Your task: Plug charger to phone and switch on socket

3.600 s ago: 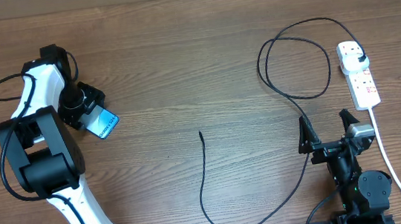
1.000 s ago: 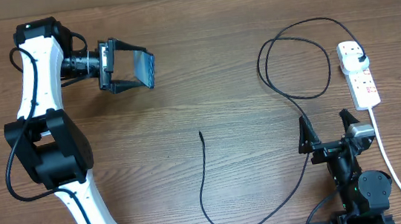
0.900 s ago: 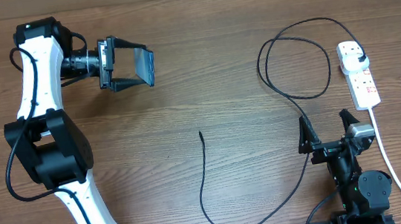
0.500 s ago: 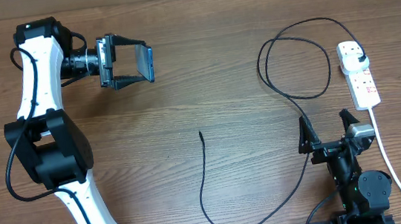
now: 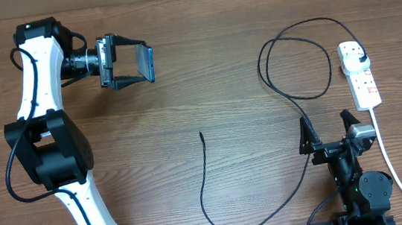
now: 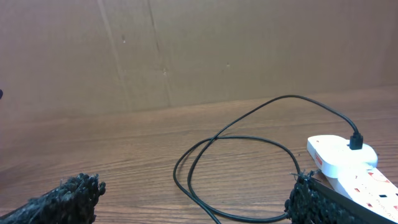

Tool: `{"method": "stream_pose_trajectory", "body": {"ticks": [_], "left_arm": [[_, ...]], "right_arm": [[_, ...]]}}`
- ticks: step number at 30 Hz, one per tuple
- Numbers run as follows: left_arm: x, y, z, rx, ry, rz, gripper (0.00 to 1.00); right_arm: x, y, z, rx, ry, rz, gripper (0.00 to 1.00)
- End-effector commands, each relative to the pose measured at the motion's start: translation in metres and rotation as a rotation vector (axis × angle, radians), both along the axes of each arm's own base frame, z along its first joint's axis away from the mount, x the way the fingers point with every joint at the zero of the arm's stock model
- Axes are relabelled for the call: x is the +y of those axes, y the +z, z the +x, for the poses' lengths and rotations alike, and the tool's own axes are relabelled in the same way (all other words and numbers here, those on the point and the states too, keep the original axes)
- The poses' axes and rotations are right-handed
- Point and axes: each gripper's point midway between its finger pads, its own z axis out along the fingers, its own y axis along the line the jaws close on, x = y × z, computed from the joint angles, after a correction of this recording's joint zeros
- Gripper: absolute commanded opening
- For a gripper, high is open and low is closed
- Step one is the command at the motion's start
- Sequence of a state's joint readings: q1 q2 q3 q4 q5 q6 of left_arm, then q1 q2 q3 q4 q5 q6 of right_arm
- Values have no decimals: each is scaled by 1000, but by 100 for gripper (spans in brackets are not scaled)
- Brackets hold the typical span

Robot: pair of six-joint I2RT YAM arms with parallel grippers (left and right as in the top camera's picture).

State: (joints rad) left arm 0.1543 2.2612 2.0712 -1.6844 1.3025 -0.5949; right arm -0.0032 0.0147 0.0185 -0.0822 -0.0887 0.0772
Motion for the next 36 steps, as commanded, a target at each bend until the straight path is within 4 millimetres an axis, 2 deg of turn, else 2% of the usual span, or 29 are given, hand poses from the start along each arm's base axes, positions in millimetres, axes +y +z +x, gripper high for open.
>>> {"method": "stream_pose_trajectory", "body": {"ticks": [1, 36], "left_arm": [[-4, 15, 4, -53, 6, -47, 4], [-3, 12, 3, -53, -1, -28, 4]], "right_arm": [[-1, -2, 0, -5, -6, -4, 100], [-1, -2, 0, -5, -5, -4, 100]]}}
